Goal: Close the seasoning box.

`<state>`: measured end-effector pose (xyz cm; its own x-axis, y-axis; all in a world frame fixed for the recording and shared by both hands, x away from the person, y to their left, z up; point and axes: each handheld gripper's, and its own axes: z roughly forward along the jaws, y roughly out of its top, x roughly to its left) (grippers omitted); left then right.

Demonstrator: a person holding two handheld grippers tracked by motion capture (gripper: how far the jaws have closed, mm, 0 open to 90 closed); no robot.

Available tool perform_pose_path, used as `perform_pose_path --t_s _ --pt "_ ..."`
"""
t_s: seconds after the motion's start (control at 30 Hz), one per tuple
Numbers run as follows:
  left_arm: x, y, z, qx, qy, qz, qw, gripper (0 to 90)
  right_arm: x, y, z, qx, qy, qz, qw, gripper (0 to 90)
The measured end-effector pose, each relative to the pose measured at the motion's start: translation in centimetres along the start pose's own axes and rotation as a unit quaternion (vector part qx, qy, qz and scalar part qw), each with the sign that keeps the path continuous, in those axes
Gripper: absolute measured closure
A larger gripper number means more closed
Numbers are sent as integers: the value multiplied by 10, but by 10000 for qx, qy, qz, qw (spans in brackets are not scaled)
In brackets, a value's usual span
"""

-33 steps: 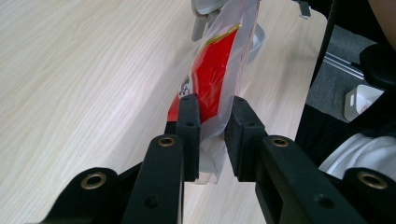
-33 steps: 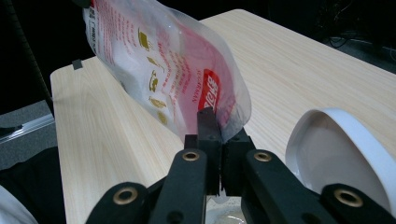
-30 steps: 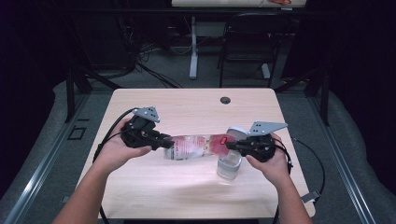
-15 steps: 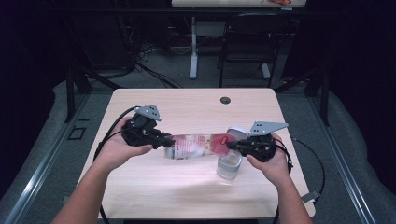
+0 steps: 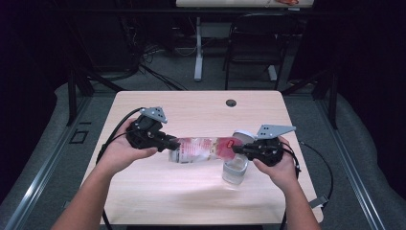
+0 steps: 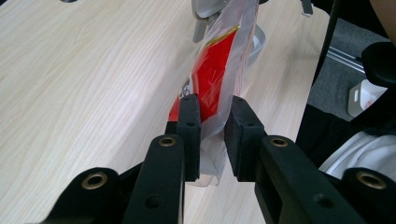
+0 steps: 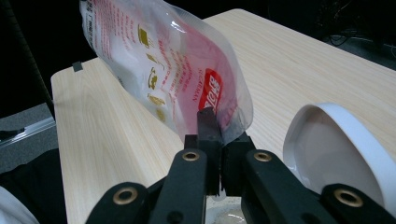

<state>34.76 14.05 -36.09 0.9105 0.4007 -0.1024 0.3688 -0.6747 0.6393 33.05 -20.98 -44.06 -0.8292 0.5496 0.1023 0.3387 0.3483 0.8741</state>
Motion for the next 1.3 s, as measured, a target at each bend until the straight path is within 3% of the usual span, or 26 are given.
perform_pose_path --t_s 1.3 --pt "-8 23 -3 155 38 203 9997 779 -2 -4 -3 82 -108 16 9999 889"
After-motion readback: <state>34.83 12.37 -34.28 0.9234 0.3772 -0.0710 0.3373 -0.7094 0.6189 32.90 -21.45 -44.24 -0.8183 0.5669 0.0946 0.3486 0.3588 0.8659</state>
